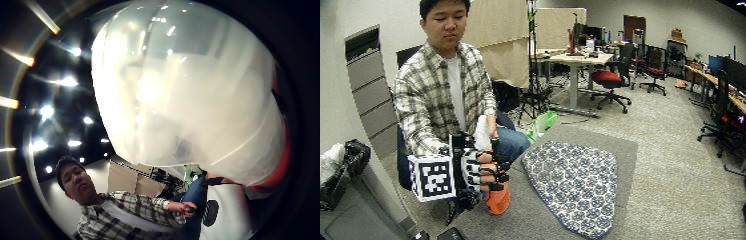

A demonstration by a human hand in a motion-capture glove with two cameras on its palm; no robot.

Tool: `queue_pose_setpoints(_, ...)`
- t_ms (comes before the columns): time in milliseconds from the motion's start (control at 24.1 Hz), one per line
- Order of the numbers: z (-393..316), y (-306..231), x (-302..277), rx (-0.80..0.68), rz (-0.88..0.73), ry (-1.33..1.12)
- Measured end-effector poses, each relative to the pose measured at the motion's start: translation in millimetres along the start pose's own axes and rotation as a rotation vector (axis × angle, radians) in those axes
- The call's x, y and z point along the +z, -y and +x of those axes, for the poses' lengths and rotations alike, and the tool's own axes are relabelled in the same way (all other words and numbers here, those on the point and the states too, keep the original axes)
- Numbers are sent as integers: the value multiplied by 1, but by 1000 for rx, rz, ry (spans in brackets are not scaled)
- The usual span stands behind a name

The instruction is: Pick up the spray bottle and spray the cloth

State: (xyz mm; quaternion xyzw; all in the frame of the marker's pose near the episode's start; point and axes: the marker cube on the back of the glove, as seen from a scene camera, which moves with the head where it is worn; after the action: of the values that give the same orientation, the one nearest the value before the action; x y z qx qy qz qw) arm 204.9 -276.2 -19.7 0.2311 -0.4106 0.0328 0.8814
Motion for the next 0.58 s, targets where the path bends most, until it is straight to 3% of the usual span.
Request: queue_pose_setpoints(581,1,7,3,-77,101,-42)
